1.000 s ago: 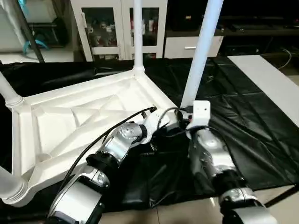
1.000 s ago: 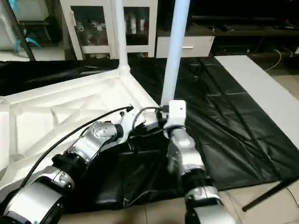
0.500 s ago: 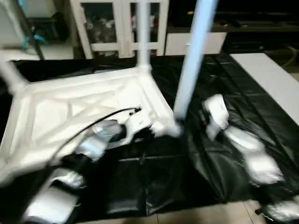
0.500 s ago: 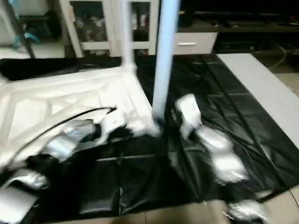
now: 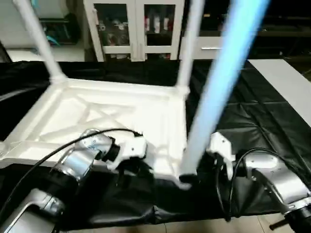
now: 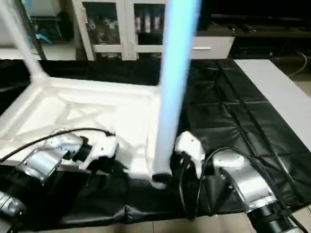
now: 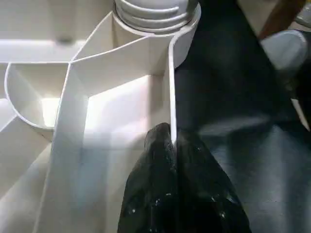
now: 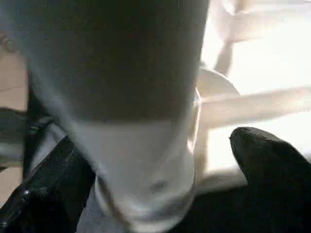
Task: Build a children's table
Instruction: Rotate leg to tighten
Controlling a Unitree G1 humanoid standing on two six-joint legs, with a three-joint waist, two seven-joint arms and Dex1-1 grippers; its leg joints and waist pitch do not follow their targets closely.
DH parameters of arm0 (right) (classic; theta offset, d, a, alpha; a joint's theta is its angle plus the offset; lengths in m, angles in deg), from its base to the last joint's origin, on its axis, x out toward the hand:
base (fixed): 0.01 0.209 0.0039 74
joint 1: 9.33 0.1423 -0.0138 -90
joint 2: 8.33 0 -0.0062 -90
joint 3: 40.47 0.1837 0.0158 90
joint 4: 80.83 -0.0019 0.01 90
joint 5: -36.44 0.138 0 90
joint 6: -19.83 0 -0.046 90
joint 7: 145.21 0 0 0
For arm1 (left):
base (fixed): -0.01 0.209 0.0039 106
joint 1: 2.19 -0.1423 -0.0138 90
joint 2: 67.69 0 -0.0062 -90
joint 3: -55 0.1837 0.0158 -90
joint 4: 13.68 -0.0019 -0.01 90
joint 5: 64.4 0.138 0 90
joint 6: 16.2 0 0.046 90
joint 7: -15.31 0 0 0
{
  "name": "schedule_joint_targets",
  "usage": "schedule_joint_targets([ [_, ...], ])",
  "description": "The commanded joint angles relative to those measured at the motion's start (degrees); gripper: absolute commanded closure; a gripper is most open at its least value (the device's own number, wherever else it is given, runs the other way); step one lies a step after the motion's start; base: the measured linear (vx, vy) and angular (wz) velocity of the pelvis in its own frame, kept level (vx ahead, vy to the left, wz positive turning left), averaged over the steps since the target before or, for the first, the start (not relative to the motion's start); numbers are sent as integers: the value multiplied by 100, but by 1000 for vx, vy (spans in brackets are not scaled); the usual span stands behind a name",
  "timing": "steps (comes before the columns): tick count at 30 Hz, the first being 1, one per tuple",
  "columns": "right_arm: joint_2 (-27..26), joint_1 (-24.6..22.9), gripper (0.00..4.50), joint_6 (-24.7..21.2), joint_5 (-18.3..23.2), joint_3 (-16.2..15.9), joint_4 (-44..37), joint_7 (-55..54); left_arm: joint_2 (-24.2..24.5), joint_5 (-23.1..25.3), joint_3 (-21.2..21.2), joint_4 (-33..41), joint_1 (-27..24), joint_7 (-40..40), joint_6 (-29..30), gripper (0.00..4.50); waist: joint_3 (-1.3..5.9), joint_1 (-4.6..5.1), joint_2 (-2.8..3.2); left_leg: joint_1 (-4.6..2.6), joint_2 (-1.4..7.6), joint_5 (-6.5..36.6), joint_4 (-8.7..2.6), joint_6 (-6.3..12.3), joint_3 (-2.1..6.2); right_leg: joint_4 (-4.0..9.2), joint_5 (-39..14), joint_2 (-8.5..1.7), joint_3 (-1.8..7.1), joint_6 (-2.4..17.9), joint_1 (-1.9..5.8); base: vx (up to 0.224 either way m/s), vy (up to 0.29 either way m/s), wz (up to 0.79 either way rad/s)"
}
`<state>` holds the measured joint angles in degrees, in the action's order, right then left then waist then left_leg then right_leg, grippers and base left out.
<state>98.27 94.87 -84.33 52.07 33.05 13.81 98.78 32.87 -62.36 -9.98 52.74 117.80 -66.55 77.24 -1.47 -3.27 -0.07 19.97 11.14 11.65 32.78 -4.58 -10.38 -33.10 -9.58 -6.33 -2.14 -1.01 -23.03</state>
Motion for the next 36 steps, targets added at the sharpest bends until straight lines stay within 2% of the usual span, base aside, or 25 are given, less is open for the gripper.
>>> schedule_joint_targets([
  [1,43,107,2,-74,24,-38,-112,76,20,277,549,-168,-222,-283,88,450,227,14,-45,-44,187,1522,-421,257,-24,331,-1371,-100,147,1289,172,0,0,0],
  [4,109,196,2,-184,31,-153,-113,371,16,304,561,-7,-253,-249,196,450,241,19,-59,16,176,1369,-419,289,-6,294,-1224,-112,132,1269,232,0,0,0],
  [7,156,260,2,-128,-84,-231,-4,492,44,308,581,73,-260,-234,274,450,256,12,-70,7,171,1167,-388,356,-21,271,-970,-111,133,1343,230,0,0,0],
  [9,186,284,29,-89,-145,-286,50,541,53,317,581,96,-265,-234,296,450,259,10,-72,14,166,1082,-377,390,-25,257,-881,-111,127,1386,240,0,0,0],
  [13,189,323,48,-41,-227,-351,159,636,66,358,581,115,-261,-190,315,450,250,6,-81,16,170,1152,-382,377,-28,277,-1064,-115,124,1367,243,0,0,0],
  [15,197,330,74,-74,-228,-369,160,702,70,350,579,133,-268,-186,339,450,253,4,-84,16,171,1182,-383,361,-23,278,-1144,-117,123,1338,245,0,0,0],
  [23,209,384,134,-62,-245,-397,245,838,75,356,577,179,-261,-144,418,450,276,-1,-83,7,167,992,-358,423,-30,238,-789,-103,117,1451,254,0,0,0],
  [31,114,404,175,-70,-224,-367,301,869,87,372,586,178,-252,-139,449,450,270,4,-82,7,170,1100,-361,386,-29,250,-953,-106,117,1438,252,0,0,0],
  [34,-193,375,178,-149,-51,-141,527,547,67,419,601,134,-265,-45,471,450,274,12,-75,14,165,1099,-359,382,-29,246,-944,-109,116,1443,245,0,0,0],
  [35,-342,385,180,-204,3,-20,652,335,39,457,595,110,-272,54,478,450,262,17,-72,16,167,1177,-373,347,-29,265,-1053,-106,114,1423,241,0,0,0],
  [36,-584,471,180,-266,-88,130,933,-214,-95,563,532,-78,-224,436,361,450,232,49,-75,23,160,1465,-402,227,-17,313,-1489,-101,108,1314,224,0,0,0],
])
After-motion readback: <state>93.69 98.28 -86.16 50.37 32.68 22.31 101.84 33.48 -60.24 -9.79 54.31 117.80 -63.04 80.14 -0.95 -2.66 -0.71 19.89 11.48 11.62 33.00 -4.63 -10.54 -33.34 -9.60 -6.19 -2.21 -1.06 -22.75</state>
